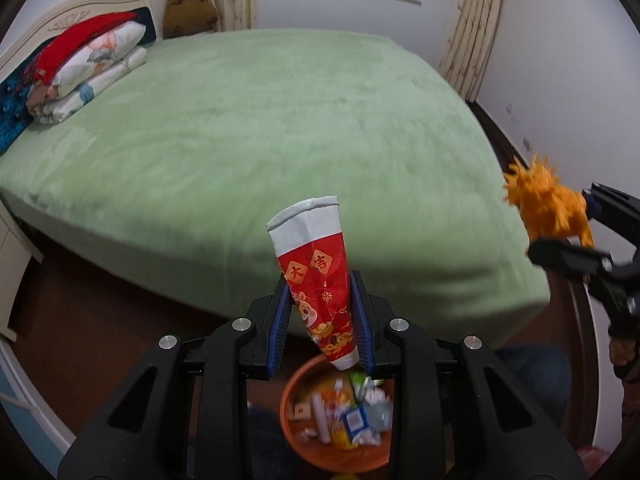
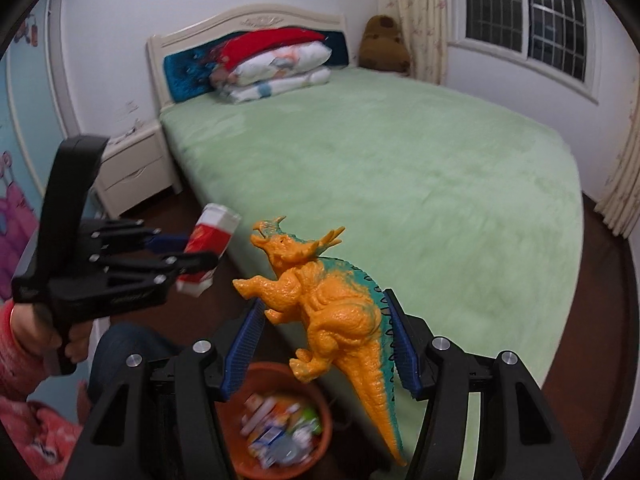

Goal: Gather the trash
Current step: 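Lower the packet and dinosaur over the orange bin and open both tools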

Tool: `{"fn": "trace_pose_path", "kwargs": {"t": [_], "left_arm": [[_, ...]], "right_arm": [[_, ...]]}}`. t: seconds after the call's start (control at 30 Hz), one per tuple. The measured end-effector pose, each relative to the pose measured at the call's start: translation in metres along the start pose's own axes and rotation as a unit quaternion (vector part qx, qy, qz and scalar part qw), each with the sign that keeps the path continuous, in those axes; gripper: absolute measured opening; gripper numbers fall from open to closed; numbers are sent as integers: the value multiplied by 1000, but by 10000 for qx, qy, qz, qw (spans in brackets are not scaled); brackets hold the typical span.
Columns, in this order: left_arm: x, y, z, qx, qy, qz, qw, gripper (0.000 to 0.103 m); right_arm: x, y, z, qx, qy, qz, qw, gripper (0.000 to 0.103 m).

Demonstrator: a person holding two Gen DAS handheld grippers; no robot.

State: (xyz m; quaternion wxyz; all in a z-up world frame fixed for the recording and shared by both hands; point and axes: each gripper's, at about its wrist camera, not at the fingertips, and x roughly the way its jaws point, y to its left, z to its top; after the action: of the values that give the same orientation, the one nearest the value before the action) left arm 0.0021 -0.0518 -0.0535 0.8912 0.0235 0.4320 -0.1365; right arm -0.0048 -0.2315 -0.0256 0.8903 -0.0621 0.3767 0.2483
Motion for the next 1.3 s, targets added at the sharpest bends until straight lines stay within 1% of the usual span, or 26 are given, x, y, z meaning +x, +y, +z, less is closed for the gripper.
{"fn": "trace_pose_path", "kwargs": {"t": [0.1, 0.23, 0.37, 0.43, 0.47, 0.7, 0.87, 1.03, 1.07, 1.13, 1.17, 1.2, 1.23, 1.27, 1.3], "left_arm": [[11, -4, -31, -54, 278, -45, 9996, 28], [42, -7, -72, -133, 832, -145, 9963, 28], [80, -11, -108, -216, 1339, -256, 9904, 28], [99, -11, -123, -248, 1567, -225, 9871, 28], [111, -10, -131, -330, 1729, -298, 9839, 28], [169, 2, -168, -658, 2408, -219, 9681, 28], [190, 6, -186, -817, 2714, -163, 9589, 28], [204, 10, -194, -821, 2944, -151, 9520, 30], [206, 9, -194, -798, 2974, -139, 9513, 33], [206, 5, -197, -783, 2975, -77, 9515, 35], [205, 5, -196, -751, 2917, -19, 9536, 42], [206, 5, -195, -737, 2920, 18, 9536, 46], [207, 5, -194, -742, 2937, 45, 9530, 58], [207, 5, -194, -756, 2937, 57, 9529, 68], [208, 5, -194, -763, 2919, 58, 9534, 70]], "right_arm": [[11, 12, -29, 103, 226, 111, 9996, 58], [32, 21, -68, 365, 633, 218, 9971, 58], [54, 28, -99, 491, 988, 103, 9938, 58], [71, 25, -111, 572, 1197, 59, 9912, 58], [79, 25, -117, 598, 1286, 30, 9899, 58], [139, 16, -154, 1063, 1918, 40, 9757, 58], [175, 17, -168, 1164, 2274, 56, 9668, 58], [191, 15, -180, 1245, 2477, 110, 9607, 59], [194, 16, -181, 1248, 2512, 128, 9598, 59], [196, 14, -180, 1267, 2546, 150, 9586, 59], [196, 11, -180, 1295, 2535, 138, 9585, 63], [196, 9, -178, 1325, 2514, 96, 9587, 69], [196, 7, -175, 1347, 2481, 66, 9593, 77], [194, 5, -174, 1373, 2431, 33, 9602, 78], [193, 2, -172, 1394, 2401, 17, 9607, 78]]}}
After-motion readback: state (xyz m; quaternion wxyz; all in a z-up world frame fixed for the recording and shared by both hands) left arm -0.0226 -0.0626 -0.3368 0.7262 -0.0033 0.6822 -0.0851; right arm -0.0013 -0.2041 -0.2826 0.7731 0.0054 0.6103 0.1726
